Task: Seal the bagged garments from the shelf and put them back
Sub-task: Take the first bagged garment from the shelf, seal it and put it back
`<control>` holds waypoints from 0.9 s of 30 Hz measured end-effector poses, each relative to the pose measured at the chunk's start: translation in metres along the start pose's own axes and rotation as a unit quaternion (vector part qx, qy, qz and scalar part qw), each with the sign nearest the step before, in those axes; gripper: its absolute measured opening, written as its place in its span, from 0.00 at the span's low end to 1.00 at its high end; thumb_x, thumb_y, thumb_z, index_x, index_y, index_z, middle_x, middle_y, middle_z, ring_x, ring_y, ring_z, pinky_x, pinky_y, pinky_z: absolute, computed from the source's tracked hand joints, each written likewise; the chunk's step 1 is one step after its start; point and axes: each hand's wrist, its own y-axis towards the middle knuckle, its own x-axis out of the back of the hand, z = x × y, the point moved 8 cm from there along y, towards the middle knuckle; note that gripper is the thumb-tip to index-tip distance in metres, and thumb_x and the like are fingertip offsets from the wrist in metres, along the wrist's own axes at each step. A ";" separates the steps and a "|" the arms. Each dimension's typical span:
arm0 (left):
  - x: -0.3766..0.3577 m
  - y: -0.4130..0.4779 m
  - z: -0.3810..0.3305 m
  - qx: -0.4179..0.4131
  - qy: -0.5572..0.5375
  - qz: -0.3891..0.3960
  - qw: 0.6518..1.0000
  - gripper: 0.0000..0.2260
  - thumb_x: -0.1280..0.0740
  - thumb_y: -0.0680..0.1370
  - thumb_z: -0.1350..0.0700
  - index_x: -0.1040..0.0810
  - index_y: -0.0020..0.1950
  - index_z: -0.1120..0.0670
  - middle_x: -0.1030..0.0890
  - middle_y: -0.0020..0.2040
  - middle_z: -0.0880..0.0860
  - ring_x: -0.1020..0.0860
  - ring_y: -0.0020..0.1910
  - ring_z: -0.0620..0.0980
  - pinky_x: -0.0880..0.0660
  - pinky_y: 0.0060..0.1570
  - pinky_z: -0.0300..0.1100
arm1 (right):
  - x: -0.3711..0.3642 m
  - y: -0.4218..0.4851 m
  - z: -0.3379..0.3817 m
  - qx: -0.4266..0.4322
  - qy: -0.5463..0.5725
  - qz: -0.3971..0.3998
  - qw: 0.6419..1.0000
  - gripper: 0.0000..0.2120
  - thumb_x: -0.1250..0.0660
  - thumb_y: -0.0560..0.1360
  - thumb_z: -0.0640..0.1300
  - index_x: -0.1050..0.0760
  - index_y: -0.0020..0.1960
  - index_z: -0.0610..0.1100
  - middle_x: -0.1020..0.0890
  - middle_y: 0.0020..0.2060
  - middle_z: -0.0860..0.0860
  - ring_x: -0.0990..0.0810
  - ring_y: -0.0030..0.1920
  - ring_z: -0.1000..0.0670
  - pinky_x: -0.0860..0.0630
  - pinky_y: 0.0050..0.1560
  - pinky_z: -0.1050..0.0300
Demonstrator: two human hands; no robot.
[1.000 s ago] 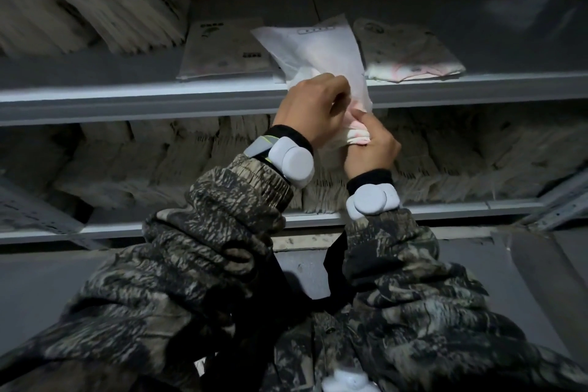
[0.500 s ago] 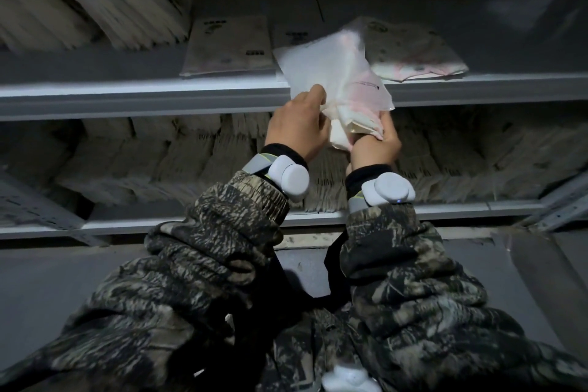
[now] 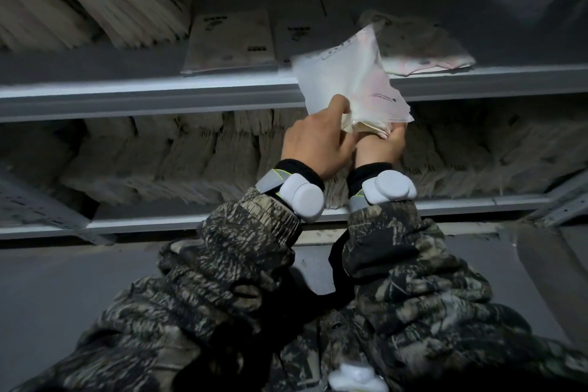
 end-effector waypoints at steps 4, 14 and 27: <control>-0.002 0.004 0.007 0.019 0.004 -0.007 1.000 0.13 0.40 0.74 0.48 0.35 0.56 0.51 0.18 0.40 0.53 0.22 0.38 0.63 0.24 0.37 0.53 | -0.001 -0.005 -0.003 -0.014 -0.054 0.017 0.998 0.25 0.41 0.69 0.28 0.27 0.64 0.41 0.18 0.54 0.45 0.19 0.50 0.47 0.20 0.45 0.63; 0.003 0.002 0.011 0.038 -0.004 -0.020 0.999 0.12 0.39 0.73 0.54 0.33 0.56 0.53 0.19 0.39 0.54 0.23 0.38 0.62 0.26 0.36 0.52 | -0.004 -0.005 -0.001 -0.014 -0.104 0.044 0.993 0.16 0.35 0.68 0.30 0.24 0.55 0.38 0.19 0.43 0.49 0.20 0.43 0.49 0.22 0.44 0.60; -0.011 -0.010 0.004 0.013 -0.004 0.028 1.000 0.12 0.40 0.71 0.52 0.33 0.54 0.50 0.19 0.39 0.52 0.23 0.38 0.62 0.25 0.37 0.52 | 0.003 0.005 -0.005 -0.090 -0.094 0.020 0.991 0.11 0.34 0.75 0.39 0.24 0.56 0.37 0.19 0.49 0.43 0.23 0.46 0.48 0.26 0.48 0.58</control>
